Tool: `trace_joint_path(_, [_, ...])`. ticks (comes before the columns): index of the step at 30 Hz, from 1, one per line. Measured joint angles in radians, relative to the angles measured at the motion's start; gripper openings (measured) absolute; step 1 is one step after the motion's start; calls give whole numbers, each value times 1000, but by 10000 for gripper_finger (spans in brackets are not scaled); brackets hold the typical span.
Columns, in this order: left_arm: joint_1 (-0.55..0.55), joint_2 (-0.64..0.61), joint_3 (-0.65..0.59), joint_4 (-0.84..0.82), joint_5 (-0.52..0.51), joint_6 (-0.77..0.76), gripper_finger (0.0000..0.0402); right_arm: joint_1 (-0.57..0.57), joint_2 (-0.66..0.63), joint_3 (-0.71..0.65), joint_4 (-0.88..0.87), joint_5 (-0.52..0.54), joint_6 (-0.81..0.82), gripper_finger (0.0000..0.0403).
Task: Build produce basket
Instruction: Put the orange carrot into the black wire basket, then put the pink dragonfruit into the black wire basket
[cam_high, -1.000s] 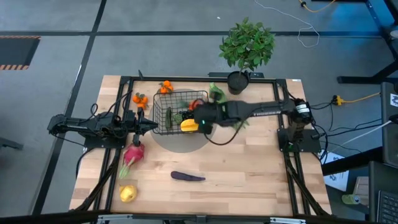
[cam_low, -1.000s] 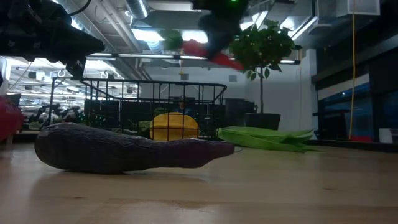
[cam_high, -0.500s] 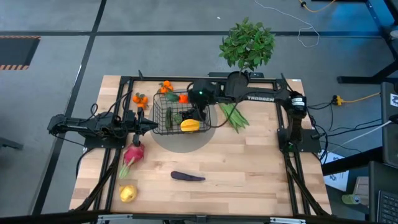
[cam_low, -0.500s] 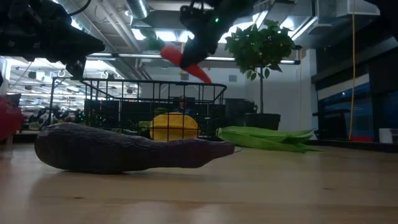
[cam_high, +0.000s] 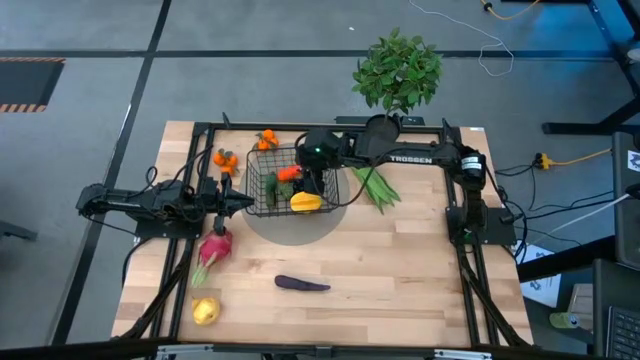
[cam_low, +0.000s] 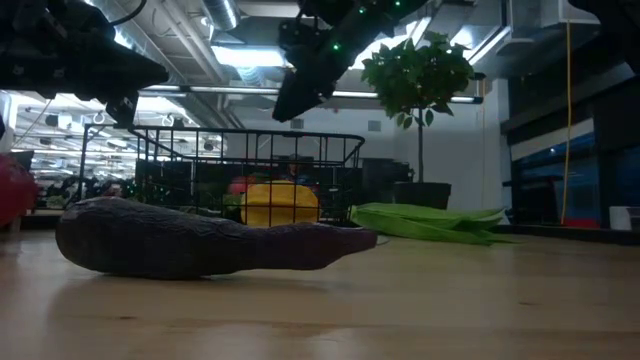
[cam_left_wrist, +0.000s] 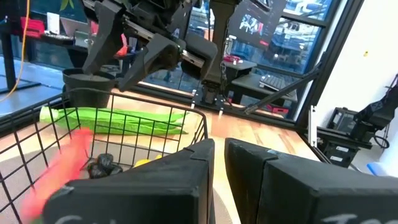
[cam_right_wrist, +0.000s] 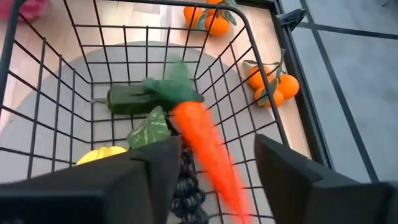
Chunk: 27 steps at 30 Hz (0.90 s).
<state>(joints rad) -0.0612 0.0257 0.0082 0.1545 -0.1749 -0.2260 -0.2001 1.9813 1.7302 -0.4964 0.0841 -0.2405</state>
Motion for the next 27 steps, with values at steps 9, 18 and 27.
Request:
trace_joint_path(9, [0, 0, 0, -4, 0, 0, 29, 0, 1, 22, -35, 2, 105, 241])
trace_joint_path(18, [0, 0, 0, -4, 0, 0, 29, 0, 0, 214, -459, 2, 300, 223])
trace_joint_path(27, [0, 0, 0, -4, 0, 0, 29, 57, -2, 230, -864, 3, 391, 222])
